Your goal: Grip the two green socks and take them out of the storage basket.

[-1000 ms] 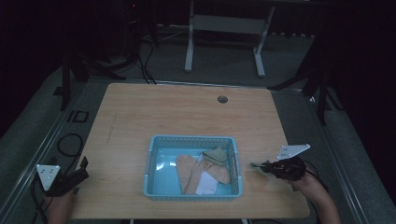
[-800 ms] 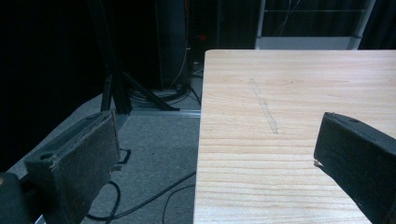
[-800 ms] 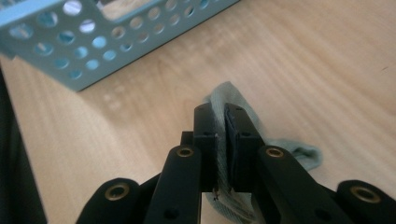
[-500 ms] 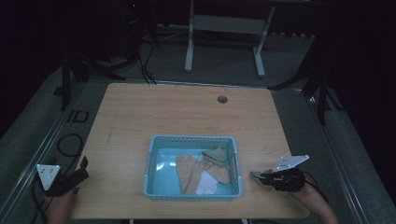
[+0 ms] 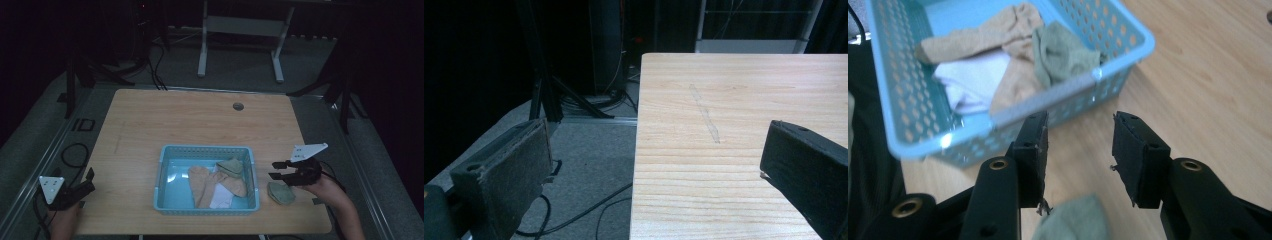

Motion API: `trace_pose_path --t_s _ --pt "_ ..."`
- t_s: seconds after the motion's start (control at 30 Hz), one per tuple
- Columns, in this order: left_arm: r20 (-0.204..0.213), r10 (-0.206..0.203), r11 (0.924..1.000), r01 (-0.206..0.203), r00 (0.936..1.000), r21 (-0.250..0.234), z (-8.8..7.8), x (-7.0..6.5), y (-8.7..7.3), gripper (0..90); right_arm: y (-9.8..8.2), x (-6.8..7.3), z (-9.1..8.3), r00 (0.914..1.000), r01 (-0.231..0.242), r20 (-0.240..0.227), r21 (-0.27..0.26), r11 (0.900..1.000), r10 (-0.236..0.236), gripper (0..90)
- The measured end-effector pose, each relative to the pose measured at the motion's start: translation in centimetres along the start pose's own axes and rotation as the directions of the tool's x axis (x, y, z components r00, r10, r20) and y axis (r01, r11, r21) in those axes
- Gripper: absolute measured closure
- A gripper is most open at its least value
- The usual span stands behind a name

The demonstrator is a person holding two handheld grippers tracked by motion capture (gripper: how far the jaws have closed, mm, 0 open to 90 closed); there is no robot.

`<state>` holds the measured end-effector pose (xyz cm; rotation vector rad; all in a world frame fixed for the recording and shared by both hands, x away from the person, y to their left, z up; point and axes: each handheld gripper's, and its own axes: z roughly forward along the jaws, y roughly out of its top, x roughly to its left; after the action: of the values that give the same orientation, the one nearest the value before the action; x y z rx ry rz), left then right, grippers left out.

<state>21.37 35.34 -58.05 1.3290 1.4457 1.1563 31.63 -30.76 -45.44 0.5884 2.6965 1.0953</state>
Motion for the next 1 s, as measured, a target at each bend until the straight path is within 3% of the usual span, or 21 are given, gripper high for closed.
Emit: trace_pose_path --t_s 0.47,0.93,1.0 --pt "0.006 -0.004 1.0000 0.004 1.0000 0.002 0.0 0.1 0.0 0.4 4.8 -0.6 4.3 0.9981 0.045 -0.044 0.022 0.999 -0.044 58.9" --pt "0.007 -0.005 1.0000 0.005 1.0000 0.000 0.0 0.1 0.0 0.4 7.0 -0.6 8.4 0.9951 0.069 -0.075 0.060 0.996 -0.065 54.4" --pt "0.008 -0.007 1.0000 0.007 0.9999 -0.002 0.0 0.1 0.0 0.4 7.4 -0.3 9.6 0.9937 0.076 -0.088 0.079 0.994 -0.069 53.8"
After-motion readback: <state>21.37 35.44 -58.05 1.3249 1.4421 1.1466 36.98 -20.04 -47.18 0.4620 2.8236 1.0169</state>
